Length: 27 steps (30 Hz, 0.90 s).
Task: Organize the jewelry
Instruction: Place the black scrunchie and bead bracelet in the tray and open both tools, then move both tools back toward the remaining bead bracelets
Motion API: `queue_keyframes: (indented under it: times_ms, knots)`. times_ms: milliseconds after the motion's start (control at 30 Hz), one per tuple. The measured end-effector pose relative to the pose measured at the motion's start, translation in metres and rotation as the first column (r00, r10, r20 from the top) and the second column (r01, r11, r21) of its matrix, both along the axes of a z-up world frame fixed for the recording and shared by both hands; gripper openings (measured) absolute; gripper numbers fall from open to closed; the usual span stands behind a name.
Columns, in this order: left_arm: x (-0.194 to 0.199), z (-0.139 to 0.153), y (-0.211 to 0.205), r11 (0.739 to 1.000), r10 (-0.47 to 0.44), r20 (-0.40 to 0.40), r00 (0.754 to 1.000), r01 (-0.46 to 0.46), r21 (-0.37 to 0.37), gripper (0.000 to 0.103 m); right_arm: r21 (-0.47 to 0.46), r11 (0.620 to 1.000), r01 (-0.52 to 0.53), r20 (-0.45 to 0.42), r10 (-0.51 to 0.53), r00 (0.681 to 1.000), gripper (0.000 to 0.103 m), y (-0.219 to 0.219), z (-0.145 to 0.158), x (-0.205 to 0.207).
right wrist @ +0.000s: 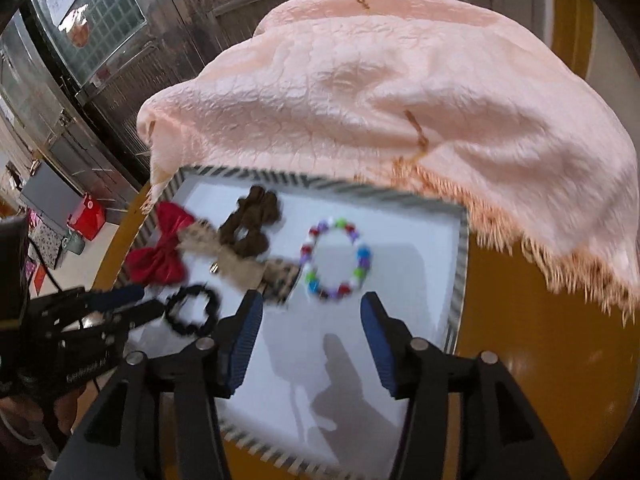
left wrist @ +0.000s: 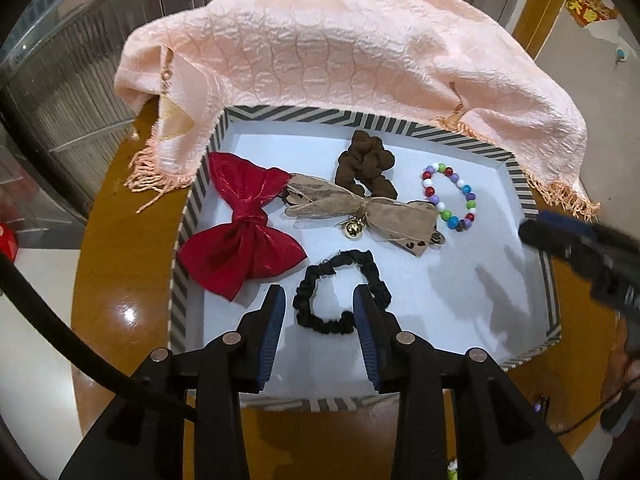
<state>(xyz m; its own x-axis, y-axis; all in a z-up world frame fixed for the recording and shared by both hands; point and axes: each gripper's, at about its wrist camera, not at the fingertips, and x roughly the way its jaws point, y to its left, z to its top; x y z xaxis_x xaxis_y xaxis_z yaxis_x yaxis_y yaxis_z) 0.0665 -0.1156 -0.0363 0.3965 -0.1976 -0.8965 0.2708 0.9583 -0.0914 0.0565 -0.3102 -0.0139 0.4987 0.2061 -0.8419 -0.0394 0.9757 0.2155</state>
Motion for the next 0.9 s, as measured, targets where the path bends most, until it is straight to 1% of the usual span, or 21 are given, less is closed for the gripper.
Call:
queue_keyframes:
  times_ms: [200, 333, 533, 633, 667, 900]
  knots:
    - [-0.024, 0.015, 0.008, 1.000, -0.015, 0.032, 0.999, 0.015, -0.022, 0.019, 0.008, 0.999, 0.032, -0.001, -0.032, 0.999, 0.057, 0.009, 0.004, -0.036]
    - [-0.042, 0.023, 0.010, 0.999, -0.032, 0.062, 0.998, 0.033, -0.009, 0.019, 0.027, 0.999, 0.044, 0.005, -0.045, 0.999, 0.060, 0.011, 0.010, -0.059]
    - [-0.064, 0.030, 0.013, 0.998, -0.055, 0.080, 0.995, 0.056, -0.008, 0.019, -0.002, 0.998, 0.056, 0.025, -0.056, 0.998, 0.062, 0.018, 0.020, -0.092]
    - [-0.075, 0.033, 0.015, 0.998, -0.069, 0.091, 0.993, 0.070, -0.002, 0.019, -0.002, 0.998, 0.070, 0.034, -0.070, 0.997, 0.067, 0.020, 0.022, -0.106]
    - [-0.079, 0.034, 0.016, 0.997, -0.073, 0.095, 0.993, 0.073, 0.002, 0.019, -0.007, 0.997, 0.074, 0.037, -0.073, 0.997, 0.068, 0.021, 0.023, -0.111]
    - [-0.102, 0.038, 0.024, 0.995, -0.099, 0.110, 0.989, 0.099, 0.009, 0.019, -0.018, 0.996, 0.087, 0.032, -0.086, 0.996, 0.068, 0.029, 0.021, -0.139]
